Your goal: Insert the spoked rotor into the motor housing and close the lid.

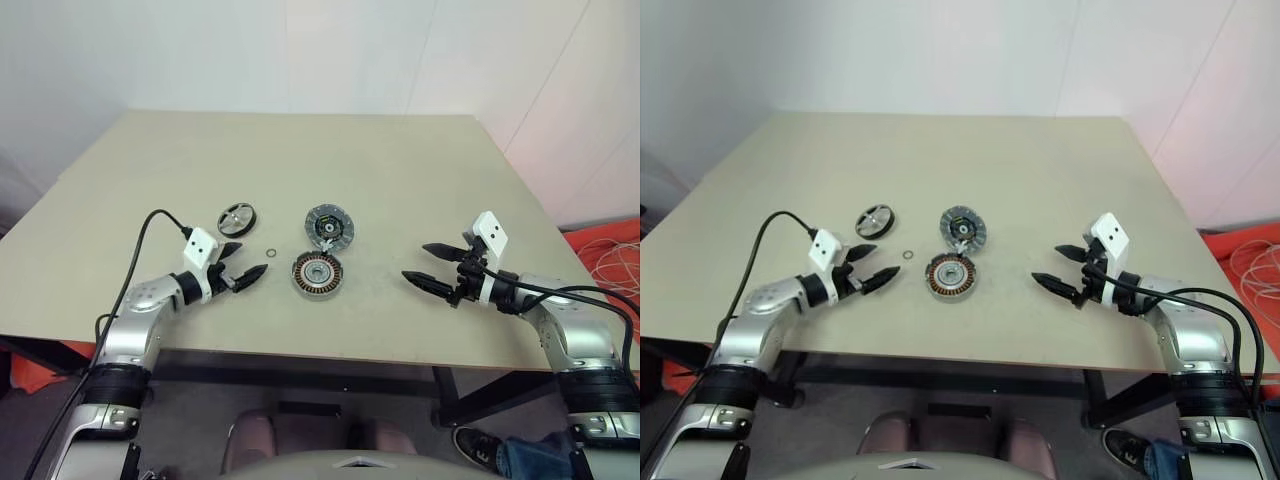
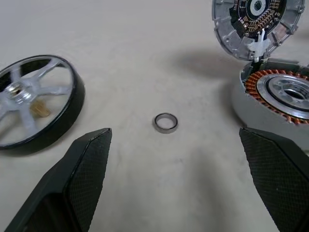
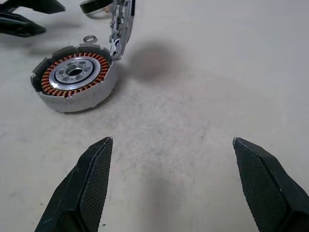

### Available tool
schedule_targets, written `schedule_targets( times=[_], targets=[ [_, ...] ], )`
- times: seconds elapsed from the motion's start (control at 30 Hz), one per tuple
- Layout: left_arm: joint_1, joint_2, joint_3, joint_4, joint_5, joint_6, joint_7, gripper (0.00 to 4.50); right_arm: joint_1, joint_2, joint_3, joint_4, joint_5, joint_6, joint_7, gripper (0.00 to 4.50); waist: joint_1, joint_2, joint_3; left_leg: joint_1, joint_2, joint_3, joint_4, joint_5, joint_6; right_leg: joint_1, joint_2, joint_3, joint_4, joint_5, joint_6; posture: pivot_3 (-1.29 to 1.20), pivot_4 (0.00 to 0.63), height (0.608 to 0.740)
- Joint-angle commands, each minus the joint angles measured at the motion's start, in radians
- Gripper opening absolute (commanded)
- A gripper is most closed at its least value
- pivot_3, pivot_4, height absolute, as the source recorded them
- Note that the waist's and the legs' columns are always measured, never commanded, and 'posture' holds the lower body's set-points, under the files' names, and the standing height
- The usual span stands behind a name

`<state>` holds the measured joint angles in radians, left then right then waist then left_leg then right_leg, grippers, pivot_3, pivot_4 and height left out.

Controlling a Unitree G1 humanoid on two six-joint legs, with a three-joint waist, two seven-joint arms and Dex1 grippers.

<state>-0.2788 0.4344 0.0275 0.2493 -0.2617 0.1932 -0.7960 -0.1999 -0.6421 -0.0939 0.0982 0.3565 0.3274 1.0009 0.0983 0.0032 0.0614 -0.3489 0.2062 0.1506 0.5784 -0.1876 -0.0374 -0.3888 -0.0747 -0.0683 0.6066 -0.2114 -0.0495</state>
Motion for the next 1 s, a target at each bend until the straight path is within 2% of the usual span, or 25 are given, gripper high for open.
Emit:
schedule_targets(
  times=[0.03,0.33,1.0],
  targets=[
    [-0.082,-0.014,-0.019,0.039,0.044,-0.031,0.040,4.48,-0.015,-0.007,-0.009,-0.026,0.007,-0.016,0.002,4.50,0.001,0.000,0.000,0.000,0.000,0.000,0.000,0.000,0.000,0.000,0.000,0.000,0.000,0.000,0.000,0.00,0.000,0.740],
    [-0.155,-0.050,-0.074,0.118,0.108,-0.032,0.061,4.48,-0.001,-0.009,-0.023,-0.036,0.013,-0.018,-0.003,4.50,0.001,0.000,0.000,0.000,0.000,0.000,0.000,0.000,0.000,0.000,0.000,0.000,0.000,0.000,0.000,0.00,0.000,0.740],
    [-0.172,-0.110,-0.119,0.172,0.161,0.003,0.108,4.48,-0.010,-0.029,-0.034,-0.019,0.013,-0.022,0.011,4.50,0.005,0.000,0.000,-0.001,0.000,0.000,0.000,0.000,0.000,0.000,0.000,0.000,0.000,0.000,0.000,0.00,0.000,0.740]
  ],
)
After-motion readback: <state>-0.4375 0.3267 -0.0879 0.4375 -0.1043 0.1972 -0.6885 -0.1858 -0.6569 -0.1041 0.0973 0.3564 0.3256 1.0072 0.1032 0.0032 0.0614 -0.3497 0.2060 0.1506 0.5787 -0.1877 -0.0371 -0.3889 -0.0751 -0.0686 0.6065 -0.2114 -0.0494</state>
